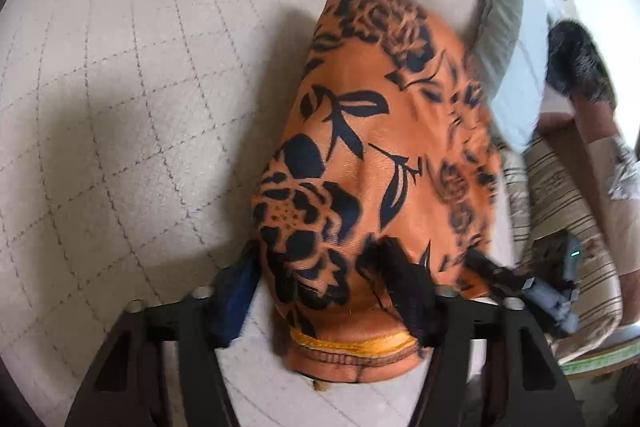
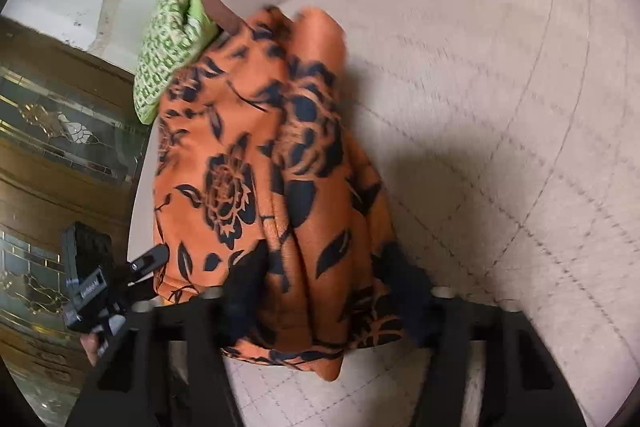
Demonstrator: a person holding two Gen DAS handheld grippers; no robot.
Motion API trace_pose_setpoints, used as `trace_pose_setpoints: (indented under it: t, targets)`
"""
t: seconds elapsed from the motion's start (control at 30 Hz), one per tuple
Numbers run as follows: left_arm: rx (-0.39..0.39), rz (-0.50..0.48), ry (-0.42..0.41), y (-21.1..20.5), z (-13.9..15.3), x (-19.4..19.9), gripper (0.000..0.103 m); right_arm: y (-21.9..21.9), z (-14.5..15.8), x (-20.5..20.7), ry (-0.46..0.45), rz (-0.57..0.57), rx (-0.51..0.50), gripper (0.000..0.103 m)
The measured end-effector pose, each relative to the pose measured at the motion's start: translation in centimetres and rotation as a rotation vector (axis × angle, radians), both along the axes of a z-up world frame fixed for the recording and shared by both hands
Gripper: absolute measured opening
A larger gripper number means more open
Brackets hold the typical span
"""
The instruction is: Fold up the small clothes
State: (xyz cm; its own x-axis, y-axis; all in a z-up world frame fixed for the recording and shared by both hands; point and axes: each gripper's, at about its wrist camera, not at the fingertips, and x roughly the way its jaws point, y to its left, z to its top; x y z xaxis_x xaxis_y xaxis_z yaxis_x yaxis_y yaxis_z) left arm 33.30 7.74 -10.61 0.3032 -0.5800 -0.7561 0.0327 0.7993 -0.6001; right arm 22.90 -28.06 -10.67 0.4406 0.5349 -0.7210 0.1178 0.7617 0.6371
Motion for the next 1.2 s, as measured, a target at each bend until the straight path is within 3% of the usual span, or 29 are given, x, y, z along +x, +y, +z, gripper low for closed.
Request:
trace_pose_setpoints:
  t: [0.03, 0.1, 0.17, 0.23, 0.27, 0.3, 0.4, 0.6, 0.67, 0.77, 0.87, 0.97, 1.1, 1.2]
  targets:
    - [-0.015, -0.01, -0.003, -0.1, -0.3, 0.1, 0.02, -0.1, 0.1, -0.1, -0.003, 0.003, 0.005, 0.039]
    - [-0.039, -0.033, -0.042, -0.7, 1.1, -0.3, 0.012, -0.4, 1.0, -0.3, -0.018, -0.003, 0.014, 0.027]
    - [-0.048, -0.043, -0.074, -0.9, 2.2, -1.1, 0.011, -0.2, 2.5, -0.9, -0.06, 0.004, -0.007, 0.024]
    - [-0.015, -0.047, -0.073, -1.4, 1.5, -1.3, 0.011, 0.5, 3.5, -1.1, -0.081, 0.021, -0.095, 0.023]
    - [0.08, -0.057, -0.073, -2.2, 0.6, -1.1, 0.012, 0.8, 3.3, -1.1, -0.075, 0.031, -0.124, 0.023]
    - [0.125, -0.066, -0.087, -2.6, 0.2, -1.1, 0.013, 0.9, 2.9, -1.0, -0.06, 0.035, -0.151, 0.023]
    - [0.203, -0.063, -0.142, -3.9, 0.8, -1.5, 0.016, 2.1, 1.4, -0.5, -0.018, 0.039, -0.218, 0.025]
    - [0.371, -0.026, -0.29, -5.5, 2.8, -5.6, 0.031, 2.3, 4.8, -3.6, -0.115, -0.02, -0.254, 0.041]
    - [0.441, -0.02, -0.35, -6.2, 3.4, -7.4, 0.037, 2.5, 5.4, -6.1, -0.158, -0.046, -0.252, 0.058]
    - [0.528, -0.028, -0.416, -7.0, 4.5, -10.5, 0.046, 3.0, 5.9, -8.5, -0.177, -0.08, -0.267, 0.068]
    - [0.517, -0.02, -0.433, -7.0, 5.9, -13.2, 0.051, 3.3, 7.0, -9.9, -0.203, -0.105, -0.322, 0.068]
    - [0.44, 0.023, -0.421, -4.2, 8.3, -13.4, 0.052, 3.9, 8.7, -10.4, -0.27, -0.132, -0.37, 0.07]
    - [0.396, 0.068, -0.433, -2.4, 11.0, -10.1, 0.061, 3.3, 10.7, -8.4, -0.287, -0.092, -0.346, 0.071]
    - [0.341, 0.052, -0.391, -1.7, 11.6, -6.1, 0.062, 2.7, 12.2, -4.2, -0.282, -0.05, -0.314, 0.071]
